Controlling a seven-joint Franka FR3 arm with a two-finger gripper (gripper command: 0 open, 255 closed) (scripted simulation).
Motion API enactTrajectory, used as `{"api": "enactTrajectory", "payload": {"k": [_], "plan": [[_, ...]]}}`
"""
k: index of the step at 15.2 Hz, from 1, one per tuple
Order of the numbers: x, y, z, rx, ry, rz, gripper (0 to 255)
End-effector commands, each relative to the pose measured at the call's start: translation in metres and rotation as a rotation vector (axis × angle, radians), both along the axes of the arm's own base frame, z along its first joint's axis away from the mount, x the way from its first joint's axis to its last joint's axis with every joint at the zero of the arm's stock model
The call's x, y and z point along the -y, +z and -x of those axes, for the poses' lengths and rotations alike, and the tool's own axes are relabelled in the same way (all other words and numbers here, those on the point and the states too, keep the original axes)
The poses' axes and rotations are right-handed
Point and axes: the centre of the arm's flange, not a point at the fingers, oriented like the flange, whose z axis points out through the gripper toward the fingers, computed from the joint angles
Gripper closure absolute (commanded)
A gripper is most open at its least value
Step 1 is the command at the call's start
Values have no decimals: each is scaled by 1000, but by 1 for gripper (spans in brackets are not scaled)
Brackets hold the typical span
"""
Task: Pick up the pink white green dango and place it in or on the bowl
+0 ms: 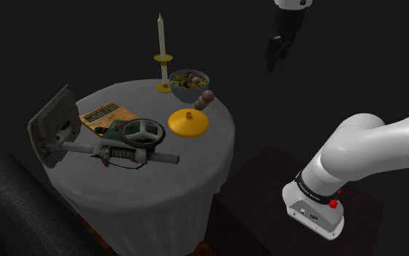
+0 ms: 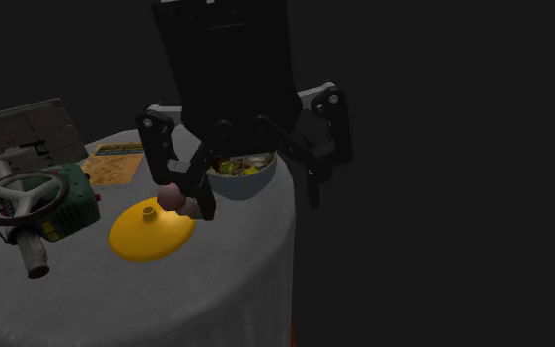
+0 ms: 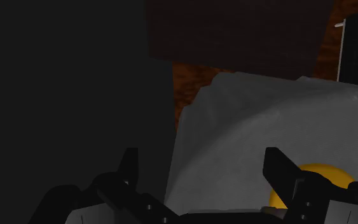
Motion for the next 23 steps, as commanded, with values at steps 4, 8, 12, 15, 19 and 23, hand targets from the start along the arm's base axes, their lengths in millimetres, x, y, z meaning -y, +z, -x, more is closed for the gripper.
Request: {"api": "enactTrajectory", "payload": {"k": [4, 8, 12, 15, 19, 23], "plan": [[-27, -17, -25, 0, 10, 10, 0], [-64, -39, -58, 1, 23, 24, 0], [-100, -62, -91, 2, 37, 37, 0], [-128, -79, -115, 2, 46, 47, 0], [-164, -103, -147, 3, 60, 60, 0], [-183, -122, -164, 3, 67, 68, 0]]}}
